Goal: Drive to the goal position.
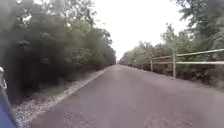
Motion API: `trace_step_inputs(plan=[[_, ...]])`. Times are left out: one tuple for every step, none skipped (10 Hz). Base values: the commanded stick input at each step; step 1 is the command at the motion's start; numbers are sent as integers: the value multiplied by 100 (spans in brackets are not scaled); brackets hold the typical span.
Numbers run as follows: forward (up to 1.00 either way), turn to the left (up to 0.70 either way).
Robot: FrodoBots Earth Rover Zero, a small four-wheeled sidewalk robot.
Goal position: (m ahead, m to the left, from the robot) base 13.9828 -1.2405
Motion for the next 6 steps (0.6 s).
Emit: trace_step_inputs(plan=[[70, 0], [70, 0], [70, 0], [70, 0], [70, 0], [70, 0]])
